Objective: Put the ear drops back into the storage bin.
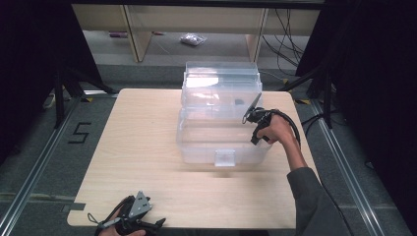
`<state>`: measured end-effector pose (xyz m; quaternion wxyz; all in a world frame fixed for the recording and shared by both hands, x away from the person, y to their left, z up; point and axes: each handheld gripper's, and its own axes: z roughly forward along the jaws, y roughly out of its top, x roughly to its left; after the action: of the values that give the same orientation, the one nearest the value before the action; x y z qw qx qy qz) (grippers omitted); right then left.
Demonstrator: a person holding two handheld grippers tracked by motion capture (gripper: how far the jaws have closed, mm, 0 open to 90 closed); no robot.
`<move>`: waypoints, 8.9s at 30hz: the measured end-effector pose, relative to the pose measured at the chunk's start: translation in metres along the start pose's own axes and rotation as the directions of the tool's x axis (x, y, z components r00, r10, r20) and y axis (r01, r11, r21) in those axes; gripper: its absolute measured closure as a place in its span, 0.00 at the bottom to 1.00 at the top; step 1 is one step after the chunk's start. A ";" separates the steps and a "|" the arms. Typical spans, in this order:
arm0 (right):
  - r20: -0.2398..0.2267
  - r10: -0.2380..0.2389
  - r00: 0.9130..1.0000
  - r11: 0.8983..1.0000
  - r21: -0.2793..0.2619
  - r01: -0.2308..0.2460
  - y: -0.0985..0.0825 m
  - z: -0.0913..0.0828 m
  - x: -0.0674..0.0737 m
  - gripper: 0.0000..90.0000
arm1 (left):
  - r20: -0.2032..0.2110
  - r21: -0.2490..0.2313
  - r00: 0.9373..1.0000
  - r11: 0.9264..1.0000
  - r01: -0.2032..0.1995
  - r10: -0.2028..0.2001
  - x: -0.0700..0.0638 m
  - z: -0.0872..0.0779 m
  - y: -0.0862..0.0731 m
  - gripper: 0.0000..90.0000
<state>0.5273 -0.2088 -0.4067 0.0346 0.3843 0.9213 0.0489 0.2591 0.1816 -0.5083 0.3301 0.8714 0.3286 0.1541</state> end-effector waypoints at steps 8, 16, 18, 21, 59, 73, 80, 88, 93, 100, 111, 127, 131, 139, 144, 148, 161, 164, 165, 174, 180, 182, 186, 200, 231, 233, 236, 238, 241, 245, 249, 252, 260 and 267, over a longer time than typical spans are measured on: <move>0.001 0.006 1.000 1.000 0.029 -0.006 0.001 0.012 -0.002 0.67 | 0.006 0.009 1.000 1.000 -0.022 0.022 0.001 -0.001 0.000 0.17; -0.012 0.023 1.000 0.999 0.039 -0.022 0.004 0.015 0.001 0.67 | 0.006 0.020 0.999 0.999 -0.036 0.036 0.002 -0.002 0.001 0.17; -0.004 0.034 0.999 0.999 0.038 -0.034 0.004 0.016 0.002 0.67 | 0.003 0.014 0.999 0.999 -0.033 0.033 0.002 -0.001 0.000 0.17; -0.005 0.039 0.999 0.999 0.031 -0.039 0.004 0.017 0.003 0.67 | 0.008 0.021 0.999 0.999 -0.038 0.038 0.002 -0.002 0.000 0.17; -0.028 0.067 0.997 0.997 -0.022 -0.068 -0.003 0.000 0.003 0.47 | 0.012 0.018 1.000 1.000 -0.019 0.019 0.001 -0.001 0.000 0.17; 0.005 0.053 0.999 0.978 -0.203 -0.051 -0.018 -0.036 0.015 0.32 | 0.005 0.023 0.999 0.999 -0.037 0.036 0.002 -0.001 0.000 0.17; -0.018 0.046 0.999 0.957 -0.286 -0.050 -0.029 -0.045 0.028 0.29 | 0.006 0.021 0.999 0.999 -0.035 0.035 0.002 -0.001 0.001 0.17; -0.039 0.060 0.997 0.933 -0.354 -0.070 -0.045 -0.052 0.039 0.28 | 0.007 0.022 0.999 0.999 -0.037 0.037 0.002 -0.002 0.001 0.17; -0.044 0.053 0.998 0.916 -0.396 -0.066 -0.053 -0.055 0.045 0.27 | -0.001 -0.004 1.000 1.000 -0.010 0.010 0.001 0.000 0.001 0.17; -0.053 0.033 0.998 0.901 -0.430 -0.053 -0.064 -0.055 0.056 0.26 | 0.000 -0.001 1.000 1.000 -0.014 0.014 0.000 0.000 0.000 0.17; -0.062 0.028 0.998 0.884 -0.465 -0.054 -0.082 -0.056 0.072 0.25 | -0.002 -0.003 1.000 1.000 -0.014 0.014 0.000 -0.001 0.000 0.17; -0.057 0.014 0.998 0.867 -0.497 -0.040 -0.099 -0.050 0.079 0.24 | -0.008 -0.005 1.000 1.000 -0.007 0.007 0.001 -0.001 0.000 0.17; -0.064 0.002 0.998 0.854 -0.519 -0.035 -0.103 -0.047 0.083 0.24 | -0.008 0.011 1.000 0.999 -0.030 0.030 0.002 -0.002 0.001 0.17; -0.071 0.008 0.997 0.835 -0.549 -0.046 -0.111 -0.040 0.094 0.24 | -0.018 -0.006 1.000 1.000 0.003 -0.003 0.000 -0.001 0.000 0.17; -0.059 -0.022 0.998 0.829 -0.560 -0.014 -0.112 -0.036 0.095 0.23 | -0.022 -0.006 1.000 1.000 -0.010 0.010 0.000 -0.001 0.001 0.17; -0.082 0.006 0.997 0.841 -0.538 -0.049 -0.116 -0.034 0.104 0.22 | -0.030 -0.011 0.999 1.000 -0.015 0.014 -0.001 -0.003 0.001 0.17; -0.041 -0.008 0.999 0.827 -0.563 -0.016 -0.120 -0.026 0.116 0.20 | -0.057 -0.003 0.998 1.000 -0.031 0.031 -0.003 -0.006 0.001 0.17; -0.060 -0.005 0.998 0.832 -0.554 -0.029 -0.121 -0.020 0.117 0.20 | -0.045 -0.011 0.999 1.000 -0.001 0.001 -0.004 -0.006 0.000 0.17; -0.057 -0.004 0.998 0.828 -0.559 -0.029 -0.121 -0.019 0.118 0.20 | -0.042 -0.014 0.999 1.000 0.001 -0.001 -0.004 -0.006 0.000 0.17; -0.040 -0.002 0.999 0.817 -0.576 -0.022 -0.126 -0.011 0.121 0.20 | -0.053 -0.012 0.999 1.000 -0.010 0.010 -0.005 -0.007 -0.001 0.17; -0.058 0.021 0.998 0.825 -0.563 -0.050 -0.132 -0.005 0.125 0.20 | -0.055 -0.014 0.998 1.000 -0.001 0.001 -0.006 -0.009 -0.001 0.17; -0.055 0.021 0.998 0.826 -0.561 -0.048 -0.134 0.000 0.126 0.20 | -0.057 -0.014 0.998 1.000 -0.001 0.000 -0.006 -0.010 -0.001 0.17; -0.078 0.040 0.996 0.833 -0.547 -0.076 -0.137 0.004 0.128 0.20 | -0.063 -0.012 0.998 1.000 -0.011 0.010 -0.007 -0.011 -0.001 0.17; -0.069 0.056 0.996 0.806 -0.586 -0.086 -0.148 0.013 0.134 0.20 | -0.065 -0.012 0.998 1.000 -0.011 0.010 -0.007 -0.011 -0.001 0.17; -0.080 0.050 0.996 0.802 -0.591 -0.087 -0.171 0.028 0.143 0.19 | -0.045 -0.021 0.999 1.000 0.009 -0.009 -0.004 -0.010 -0.001 0.17; -0.075 0.046 0.996 0.797 -0.599 -0.082 -0.172 0.031 0.145 0.19 | -0.041 -0.027 0.999 1.000 -0.002 0.001 -0.004 -0.010 -0.001 0.17; -0.084 0.050 0.995 0.800 -0.593 -0.090 -0.173 0.032 0.149 0.19 | -0.034 -0.038 0.999 0.999 -0.007 0.005 -0.004 -0.009 0.000 0.17; -0.090 0.050 0.995 0.806 -0.585 -0.093 -0.173 0.032 0.149 0.19 | -0.029 -0.038 1.000 0.999 -0.005 0.004 -0.003 -0.009 0.000 0.17; -0.083 0.042 0.996 0.806 -0.587 -0.083 -0.175 0.035 0.149 0.19 | -0.025 -0.042 1.000 0.999 0.017 -0.018 -0.004 -0.008 0.000 0.17; -0.088 0.059 0.994 0.804 -0.587 -0.100 -0.178 0.038 0.149 0.19 | -0.023 -0.042 1.000 0.999 0.008 -0.009 -0.002 -0.008 0.000 0.17; -0.084 0.047 0.995 0.805 -0.587 -0.088 -0.181 0.041 0.148 0.19 | -0.021 -0.039 1.000 0.999 0.008 -0.009 -0.002 -0.007 0.000 0.17; -0.100 0.057 0.993 0.806 -0.583 -0.105 -0.184 0.043 0.150 0.19 | -0.020 -0.039 1.000 0.999 0.008 -0.009 -0.002 -0.007 0.000 0.16; -0.094 0.042 0.995 0.795 -0.599 -0.090 -0.193 0.045 0.156 0.18 | -0.020 -0.038 1.000 0.999 0.007 -0.008 -0.002 -0.007 0.000 0.17; -0.090 0.064 0.994 0.790 -0.604 -0.106 -0.201 0.046 0.157 0.18 | -0.020 -0.034 1.000 0.999 0.003 -0.004 -0.002 -0.007 0.000 0.17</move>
<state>0.2804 -0.2352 -0.4802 0.1241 0.3921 0.8392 0.3558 0.2542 0.1839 -0.5029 0.3418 0.8635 0.3307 0.1680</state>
